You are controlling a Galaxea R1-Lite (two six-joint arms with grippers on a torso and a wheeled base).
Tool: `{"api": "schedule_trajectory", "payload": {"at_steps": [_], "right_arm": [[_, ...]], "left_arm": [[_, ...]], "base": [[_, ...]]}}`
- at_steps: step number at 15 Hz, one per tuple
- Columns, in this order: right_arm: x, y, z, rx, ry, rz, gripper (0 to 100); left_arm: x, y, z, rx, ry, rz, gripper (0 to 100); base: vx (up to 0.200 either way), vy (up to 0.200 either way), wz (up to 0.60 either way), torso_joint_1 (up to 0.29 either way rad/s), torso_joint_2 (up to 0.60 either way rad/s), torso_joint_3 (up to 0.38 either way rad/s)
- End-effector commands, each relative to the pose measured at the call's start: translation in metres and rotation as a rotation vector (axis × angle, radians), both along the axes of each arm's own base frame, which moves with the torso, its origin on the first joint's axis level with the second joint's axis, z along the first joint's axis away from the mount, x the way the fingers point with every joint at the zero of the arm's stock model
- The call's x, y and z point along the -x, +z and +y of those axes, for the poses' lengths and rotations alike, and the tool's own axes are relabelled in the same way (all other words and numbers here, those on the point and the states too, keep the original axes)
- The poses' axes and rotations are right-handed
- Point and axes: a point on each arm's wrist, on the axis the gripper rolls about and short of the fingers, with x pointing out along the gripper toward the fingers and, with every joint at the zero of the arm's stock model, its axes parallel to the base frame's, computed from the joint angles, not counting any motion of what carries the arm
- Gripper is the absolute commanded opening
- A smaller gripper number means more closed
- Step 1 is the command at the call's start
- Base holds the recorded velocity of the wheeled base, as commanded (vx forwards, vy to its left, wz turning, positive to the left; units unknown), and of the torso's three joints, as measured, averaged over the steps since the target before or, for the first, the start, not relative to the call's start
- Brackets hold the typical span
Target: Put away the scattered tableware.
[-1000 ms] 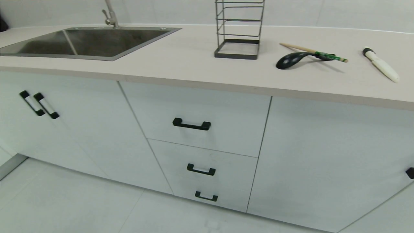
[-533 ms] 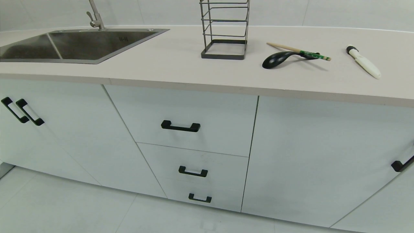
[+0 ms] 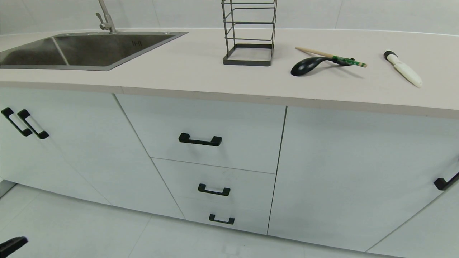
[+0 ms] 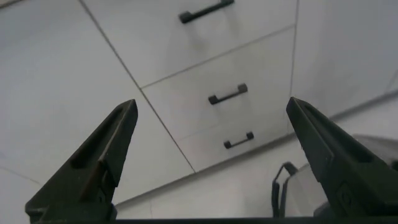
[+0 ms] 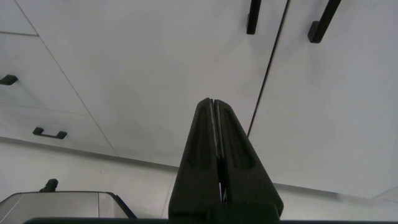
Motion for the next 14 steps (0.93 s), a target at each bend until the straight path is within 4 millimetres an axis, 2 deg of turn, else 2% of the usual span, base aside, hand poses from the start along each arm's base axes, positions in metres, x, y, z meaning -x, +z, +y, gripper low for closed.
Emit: {"api": "schedule_trajectory", "payload": {"at_steps": [1, 2, 3, 4, 8, 9, 11, 14], "right_arm": [[0.000, 0.000, 0.000, 0.001, 0.000, 0.001, 0], [0.000, 0.000, 0.000, -0.001, 0.000, 0.001, 0], [0.000, 0.000, 0.000, 0.001, 0.000, 0.001, 0], [0.000, 0.000, 0.000, 0.001, 0.000, 0.001, 0], [0.000, 0.000, 0.000, 0.001, 0.000, 0.001, 0], [0.000, 0.000, 0.000, 0.001, 0.000, 0.001, 0], [0.000, 0.000, 0.000, 0.001, 0.000, 0.001, 0], [0.000, 0.000, 0.000, 0.001, 0.000, 0.001, 0]], "left_arm": [[-0.044, -0.001, -0.007, -0.192, -0.129, 0.168, 100], [-0.049, -0.001, -0.008, -0.221, -0.138, 0.173, 100], [-0.064, 0.004, -0.010, -0.357, -0.184, 0.164, 100], [-0.069, 0.006, -0.010, -0.418, -0.206, 0.168, 100], [-0.073, 0.001, -0.011, -0.483, -0.242, 0.217, 100], [-0.081, 0.004, -0.012, -0.503, -0.254, 0.219, 100], [-0.111, 0.016, -0.019, -0.604, -0.286, 0.201, 100], [-0.130, 0.010, -0.037, -0.679, -0.356, 0.249, 100]], "base": [[0.000, 0.000, 0.00, 0.000, 0.00, 0.000], [0.000, 0.000, 0.00, 0.000, 0.00, 0.000], [0.000, 0.000, 0.00, 0.000, 0.00, 0.000], [0.000, 0.000, 0.00, 0.000, 0.00, 0.000], [0.000, 0.000, 0.00, 0.000, 0.00, 0.000], [0.000, 0.000, 0.00, 0.000, 0.00, 0.000], [0.000, 0.000, 0.00, 0.000, 0.00, 0.000], [0.000, 0.000, 0.00, 0.000, 0.00, 0.000]]}}
